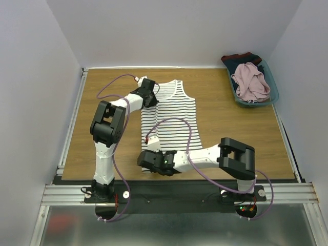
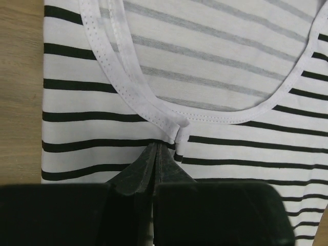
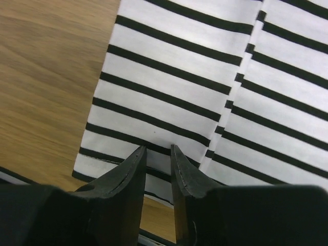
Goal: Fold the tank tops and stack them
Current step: Fold the tank top
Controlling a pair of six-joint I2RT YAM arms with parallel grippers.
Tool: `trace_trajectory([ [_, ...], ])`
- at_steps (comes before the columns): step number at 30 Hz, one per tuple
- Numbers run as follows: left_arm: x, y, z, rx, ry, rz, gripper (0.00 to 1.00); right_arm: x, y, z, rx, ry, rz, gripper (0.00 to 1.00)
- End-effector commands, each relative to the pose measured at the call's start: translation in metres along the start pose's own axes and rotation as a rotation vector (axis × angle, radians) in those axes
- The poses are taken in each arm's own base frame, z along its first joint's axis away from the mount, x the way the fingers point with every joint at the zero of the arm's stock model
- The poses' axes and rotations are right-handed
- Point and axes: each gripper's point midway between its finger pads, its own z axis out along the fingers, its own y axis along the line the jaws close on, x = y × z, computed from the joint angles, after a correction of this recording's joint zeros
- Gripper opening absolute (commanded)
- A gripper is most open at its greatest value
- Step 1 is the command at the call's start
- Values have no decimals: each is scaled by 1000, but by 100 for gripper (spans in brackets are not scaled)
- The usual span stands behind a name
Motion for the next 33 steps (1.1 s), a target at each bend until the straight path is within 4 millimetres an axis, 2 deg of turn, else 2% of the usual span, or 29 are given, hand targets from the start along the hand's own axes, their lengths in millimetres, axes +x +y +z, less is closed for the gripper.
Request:
trace_trajectory([
  [1,-11,15,8,-24,-4,15,10,2,41,13,-107,41,-24,32],
  [2,-14,16,9,-18,-5,15,11,-2,49,15,-127,41,-30,33],
  [3,-21,19,11,-17,-12,17,11,-14,65,14,-157,23,-20,33],
  [6,-36,16,11,19,-22,34,15,-20,76,25,-167,21,-19,34],
  [8,-45,12,8,45,-29,51,18,-29,75,26,-170,7,2,34],
  [9,-53,9,5,58,-44,66,21,-30,72,26,-168,4,11,34],
  [11,-59,1,1,99,-41,73,23,-31,65,24,-167,0,24,37],
  [12,-63,-2,-2,111,-46,74,27,-41,64,15,-178,-19,42,38],
  [14,-73,-15,-11,161,-64,73,31,-47,59,6,-187,-35,49,44],
  [15,-76,-20,-15,178,-72,73,36,-62,60,-11,-213,-67,69,46],
  [16,-86,-28,-25,208,-91,69,39,-68,59,-18,-219,-82,76,50],
  [18,-97,-38,-37,239,-118,67,46,-80,44,-31,-211,-117,94,53],
  [19,-109,-45,-50,260,-148,68,48,-98,39,-50,-237,-151,128,54],
  [20,-115,-49,-58,268,-165,69,49,-108,26,-52,-234,-161,160,55],
  [21,-125,-54,-71,286,-191,67,51,-108,13,-52,-218,-161,167,55],
  [22,-130,-57,-79,293,-207,65,52,-124,3,-67,-233,-198,196,56],
  [24,-131,-60,-98,310,-218,40,52,-144,-26,-70,-202,-235,228,57],
  [25,-127,-61,-103,317,-214,35,52,-146,-41,-68,-186,-235,237,57],
  [26,-118,-69,-109,328,-214,42,52,-165,-67,-69,-173,-257,277,57],
  [28,-96,-70,-122,325,-196,55,50,-180,-100,-65,-149,-267,323,57],
  [29,-84,-71,-126,317,-187,59,49,-195,-135,-60,-119,-275,360,57],
  [30,-70,-73,-130,323,-170,67,48,-202,-153,-56,-106,-277,380,57],
  [31,-49,-75,-140,332,-157,72,47,-207,-170,-51,-99,-268,398,57],
  [32,-38,-80,-147,353,-158,72,44,-220,-201,-42,-106,-260,433,55],
  [33,-7,-83,-159,379,-125,95,44,-225,-217,-36,-99,-258,450,54],
])
